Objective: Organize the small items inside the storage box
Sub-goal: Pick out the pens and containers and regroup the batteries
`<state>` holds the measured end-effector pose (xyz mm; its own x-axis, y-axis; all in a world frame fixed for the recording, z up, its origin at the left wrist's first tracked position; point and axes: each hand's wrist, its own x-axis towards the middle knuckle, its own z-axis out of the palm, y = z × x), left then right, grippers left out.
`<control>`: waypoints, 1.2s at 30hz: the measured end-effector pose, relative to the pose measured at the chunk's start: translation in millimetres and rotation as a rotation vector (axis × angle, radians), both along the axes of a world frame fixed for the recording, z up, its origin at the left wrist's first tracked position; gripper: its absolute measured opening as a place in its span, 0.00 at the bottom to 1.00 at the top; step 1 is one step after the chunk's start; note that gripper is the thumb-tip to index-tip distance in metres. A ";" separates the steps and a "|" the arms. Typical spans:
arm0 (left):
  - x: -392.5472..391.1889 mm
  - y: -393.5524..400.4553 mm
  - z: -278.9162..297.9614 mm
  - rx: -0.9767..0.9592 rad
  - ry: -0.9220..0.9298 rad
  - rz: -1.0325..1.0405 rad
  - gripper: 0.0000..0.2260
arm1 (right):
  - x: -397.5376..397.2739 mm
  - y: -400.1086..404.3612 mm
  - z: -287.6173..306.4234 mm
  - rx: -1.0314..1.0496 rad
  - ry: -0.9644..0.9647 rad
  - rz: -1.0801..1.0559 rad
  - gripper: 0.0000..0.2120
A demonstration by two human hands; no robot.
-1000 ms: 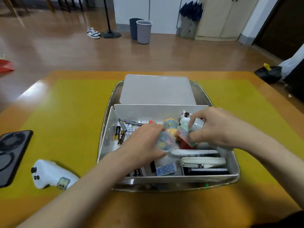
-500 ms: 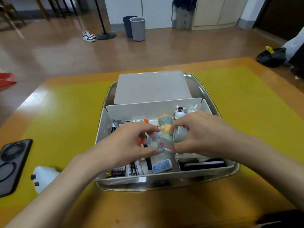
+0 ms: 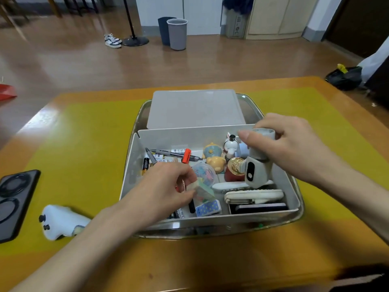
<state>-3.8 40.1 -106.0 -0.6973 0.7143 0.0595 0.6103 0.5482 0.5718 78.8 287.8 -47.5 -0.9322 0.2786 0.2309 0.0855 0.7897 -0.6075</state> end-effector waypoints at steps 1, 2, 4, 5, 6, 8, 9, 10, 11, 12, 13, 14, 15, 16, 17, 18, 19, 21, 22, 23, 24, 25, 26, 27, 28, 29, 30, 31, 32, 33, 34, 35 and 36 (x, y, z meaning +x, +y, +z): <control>1.3 1.0 -2.6 -0.005 0.017 -0.001 0.03 | 3.1 0.6 -1.1 -0.002 0.001 0.000 0.31; 2.8 2.3 -5.3 -0.013 0.029 -0.003 0.02 | 6.7 1.0 -3.2 -0.001 -0.015 0.011 0.33; 5.1 6.3 -10.6 -0.023 0.053 -0.005 0.03 | 14.5 2.9 -7.4 -0.038 -0.079 0.060 0.33; 5.7 8.5 -12.8 -0.017 0.054 -0.007 0.04 | 18.1 5.6 -8.8 -0.106 -0.114 0.097 0.32; 6.3 10.5 -13.8 -0.002 0.048 -0.014 0.05 | 21.6 9.2 -9.4 -0.200 -0.147 0.135 0.29; 6.2 13.9 -15.1 0.028 0.044 -0.048 0.09 | 26.5 17.4 -9.8 -0.341 -0.231 0.192 0.23; 6.2 15.1 -15.1 0.043 0.046 -0.074 0.09 | 28.6 22.0 -10.1 -0.367 -0.269 0.215 0.22; 6.5 16.3 -14.8 0.056 0.045 -0.099 0.09 | 30.5 26.7 -11.2 -0.383 -0.300 0.228 0.22; 6.8 17.3 -14.4 0.062 0.038 -0.116 0.09 | 32.4 30.5 -12.8 -0.390 -0.327 0.233 0.22; 6.7 18.3 -14.5 0.059 0.029 -0.126 0.10 | 34.4 32.8 -14.4 -0.390 -0.345 0.234 0.21; 6.1 19.4 -14.4 0.053 0.021 -0.131 0.11 | 36.4 33.8 -15.7 -0.381 -0.356 0.231 0.18; 5.5 20.4 -14.1 0.053 0.015 -0.135 0.11 | 38.5 33.4 -16.7 -0.371 -0.360 0.231 0.16; 4.7 21.6 -13.6 0.056 0.013 -0.143 0.11 | 40.6 33.3 -18.0 -0.365 -0.361 0.234 0.14; 3.7 22.6 -13.2 0.059 0.016 -0.156 0.10 | 43.2 32.7 -18.9 -0.359 -0.358 0.243 0.14; 3.0 23.5 -12.9 0.059 0.020 -0.170 0.09 | 45.2 32.1 -20.3 -0.337 -0.351 0.251 0.14; 2.5 24.0 -12.6 0.057 0.027 -0.184 0.07 | 46.9 31.5 -22.2 -0.294 -0.338 0.258 0.14; 2.0 24.2 -12.0 0.048 0.033 -0.196 0.06 | 48.6 30.5 -23.7 -0.232 -0.325 0.263 0.14; 0.3 24.6 -10.4 0.020 0.048 -0.212 0.05 | 52.1 28.2 -26.2 -0.106 -0.313 0.285 0.16; -1.6 24.8 -9.1 0.014 0.053 -0.212 0.04 | 53.5 26.9 -26.7 -0.044 -0.307 0.308 0.18; -4.2 24.4 -7.1 0.015 0.053 -0.205 0.03 | 54.5 25.9 -26.4 0.018 -0.304 0.330 0.19; -7.6 23.4 -4.8 0.018 0.050 -0.189 0.03 | 54.9 25.5 -25.5 0.072 -0.308 0.346 0.20; -12.0 21.7 -2.1 0.017 0.046 -0.166 0.03 | 54.9 26.6 -24.6 0.121 -0.325 0.357 0.20; -16.9 19.1 1.1 0.010 0.044 -0.140 0.04 | 54.6 27.9 -22.9 0.169 -0.353 0.368 0.19; -22.2 15.8 4.8 -0.003 0.048 -0.112 0.04 | 53.4 29.0 -20.5 0.210 -0.379 0.377 0.17; -27.7 11.9 8.8 -0.016 0.059 -0.084 0.05 | 51.4 29.8 -17.6 0.235 -0.390 0.385 0.14; -33.3 7.5 13.1 -0.026 0.076 -0.058 0.05 | 48.6 29.8 -14.3 0.245 -0.388 0.391 0.11; -38.6 2.8 17.6 -0.033 0.095 -0.035 0.05 | 45.0 28.8 -10.6 0.249 -0.386 0.395 0.08; -43.8 -2.1 22.4 -0.037 0.111 -0.013 0.05 | 40.6 26.7 -6.4 0.255 -0.387 0.396 0.07; -48.7 -7.3 26.7 -0.044 0.127 0.008 0.05 | 35.7 24.3 -2.7 0.265 -0.390 0.391 0.07; -53.8 -12.8 30.4 -0.059 0.148 0.026 0.05 | 30.3 22.0 0.3 0.278 -0.391 0.381 0.08; -58.8 -18.1 33.0 -0.084 0.176 0.040 0.05 | 25.1 19.8 3.0 0.296 -0.390 0.364 0.10; -63.4 -22.8 34.2 -0.118 0.210 0.053 0.06 | 19.8 17.3 5.5 0.319 -0.385 0.346 0.12; -67.4 -26.4 34.1 -0.154 0.250 0.064 0.06 | 14.3 14.4 7.8 0.346 -0.376 0.334 0.13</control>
<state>-71.1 13.6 -71.9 -0.7187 0.6833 0.1291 0.6830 0.6589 0.3152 93.2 302.2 -39.8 -0.9915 -0.0752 -0.1062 -0.0418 0.9570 -0.2871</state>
